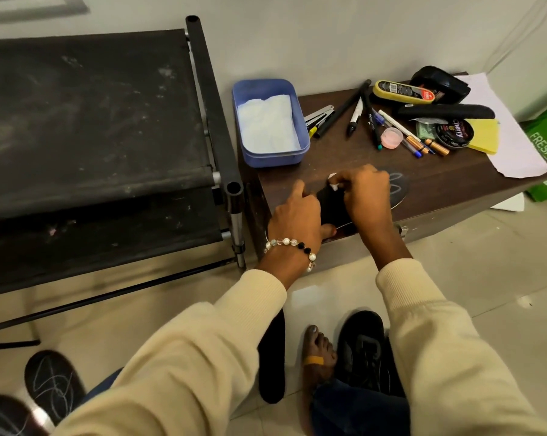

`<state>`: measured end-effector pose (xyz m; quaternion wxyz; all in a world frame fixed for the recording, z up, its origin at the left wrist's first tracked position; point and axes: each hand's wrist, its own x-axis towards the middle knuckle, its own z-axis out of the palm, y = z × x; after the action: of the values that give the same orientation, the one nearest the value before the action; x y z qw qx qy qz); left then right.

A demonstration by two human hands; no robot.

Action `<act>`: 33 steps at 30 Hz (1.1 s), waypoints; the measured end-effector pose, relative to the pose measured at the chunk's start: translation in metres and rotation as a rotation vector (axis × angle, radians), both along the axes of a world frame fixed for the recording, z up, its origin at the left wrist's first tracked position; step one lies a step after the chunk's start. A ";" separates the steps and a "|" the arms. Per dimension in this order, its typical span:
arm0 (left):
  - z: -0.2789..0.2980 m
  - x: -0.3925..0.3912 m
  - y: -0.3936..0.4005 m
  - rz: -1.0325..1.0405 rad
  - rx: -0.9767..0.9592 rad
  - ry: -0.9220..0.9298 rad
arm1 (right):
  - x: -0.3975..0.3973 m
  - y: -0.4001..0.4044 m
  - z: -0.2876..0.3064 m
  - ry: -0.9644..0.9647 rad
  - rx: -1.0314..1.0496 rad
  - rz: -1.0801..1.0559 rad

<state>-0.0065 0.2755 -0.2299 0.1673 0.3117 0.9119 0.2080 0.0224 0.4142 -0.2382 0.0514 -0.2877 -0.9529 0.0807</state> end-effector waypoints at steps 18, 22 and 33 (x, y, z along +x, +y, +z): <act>0.000 0.002 0.001 0.024 0.004 -0.023 | -0.001 0.000 0.008 -0.136 0.042 -0.065; -0.001 0.001 0.002 0.037 0.011 -0.048 | 0.002 -0.008 0.004 -0.113 0.056 -0.031; 0.001 0.003 0.001 0.058 0.031 -0.056 | 0.011 0.005 -0.002 -0.021 -0.001 0.034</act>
<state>-0.0037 0.2770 -0.2287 0.1817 0.2817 0.9122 0.2356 0.0334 0.4190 -0.2402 0.0398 -0.2724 -0.9581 0.0789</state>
